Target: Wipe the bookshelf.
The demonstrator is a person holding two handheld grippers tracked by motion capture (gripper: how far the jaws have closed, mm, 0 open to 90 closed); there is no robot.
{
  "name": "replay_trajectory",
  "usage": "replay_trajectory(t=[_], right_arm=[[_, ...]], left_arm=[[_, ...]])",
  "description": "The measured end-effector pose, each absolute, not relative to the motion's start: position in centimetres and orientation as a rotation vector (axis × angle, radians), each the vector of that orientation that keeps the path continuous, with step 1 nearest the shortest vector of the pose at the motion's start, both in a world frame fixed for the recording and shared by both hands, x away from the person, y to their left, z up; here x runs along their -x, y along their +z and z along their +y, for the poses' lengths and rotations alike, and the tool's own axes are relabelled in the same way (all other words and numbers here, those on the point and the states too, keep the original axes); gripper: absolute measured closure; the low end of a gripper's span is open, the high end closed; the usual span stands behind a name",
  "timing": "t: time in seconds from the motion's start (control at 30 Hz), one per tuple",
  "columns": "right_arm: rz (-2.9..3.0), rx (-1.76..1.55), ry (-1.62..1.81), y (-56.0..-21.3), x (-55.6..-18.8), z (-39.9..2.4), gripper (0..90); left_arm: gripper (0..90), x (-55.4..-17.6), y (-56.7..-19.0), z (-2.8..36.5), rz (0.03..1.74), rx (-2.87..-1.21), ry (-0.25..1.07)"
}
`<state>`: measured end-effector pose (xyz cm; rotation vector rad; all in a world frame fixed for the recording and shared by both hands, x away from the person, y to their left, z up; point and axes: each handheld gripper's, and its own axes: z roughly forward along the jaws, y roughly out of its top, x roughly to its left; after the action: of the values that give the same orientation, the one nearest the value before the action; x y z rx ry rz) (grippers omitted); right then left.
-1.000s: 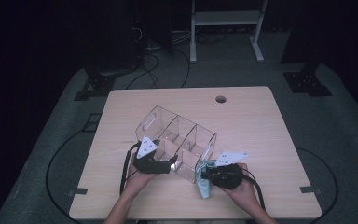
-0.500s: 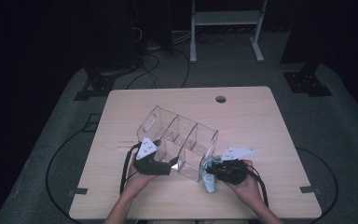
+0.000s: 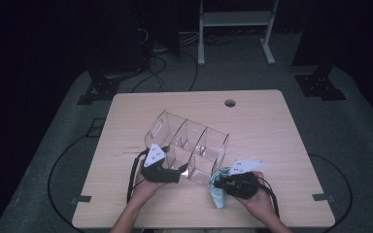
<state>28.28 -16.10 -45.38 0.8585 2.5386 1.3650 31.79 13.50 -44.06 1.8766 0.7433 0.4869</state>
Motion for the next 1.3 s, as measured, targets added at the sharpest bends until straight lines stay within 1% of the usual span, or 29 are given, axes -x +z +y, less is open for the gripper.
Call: replay_trajectory(t=[0.47, 0.57, 0.8, 1.1, 1.3], right_arm=[[2.434, -1.016, 1.342, -45.5, -28.8, -21.2, 81.8], [2.414, -1.041, 1.375, -45.4, -28.7, -21.5, 81.8], [2.406, -1.029, 1.360, -45.3, -28.5, -21.2, 81.8], [2.413, -1.006, 1.332, -45.1, -28.2, -20.7, 81.8], [2.411, -0.998, 1.342, -44.8, -27.7, -20.7, 81.7]], left_arm=[[5.8, -30.8, -44.0, 10.8, 0.637, -1.916, 0.436], [7.4, -30.9, -43.7, 11.1, 0.629, -1.907, 0.433], [7.3, -30.6, -42.1, 12.9, 0.626, -1.860, 0.441], [7.3, -30.1, -39.6, 15.0, 0.597, -1.813, 0.511], [7.1, -30.4, -39.3, 16.4, 0.628, -1.793, 0.533]])
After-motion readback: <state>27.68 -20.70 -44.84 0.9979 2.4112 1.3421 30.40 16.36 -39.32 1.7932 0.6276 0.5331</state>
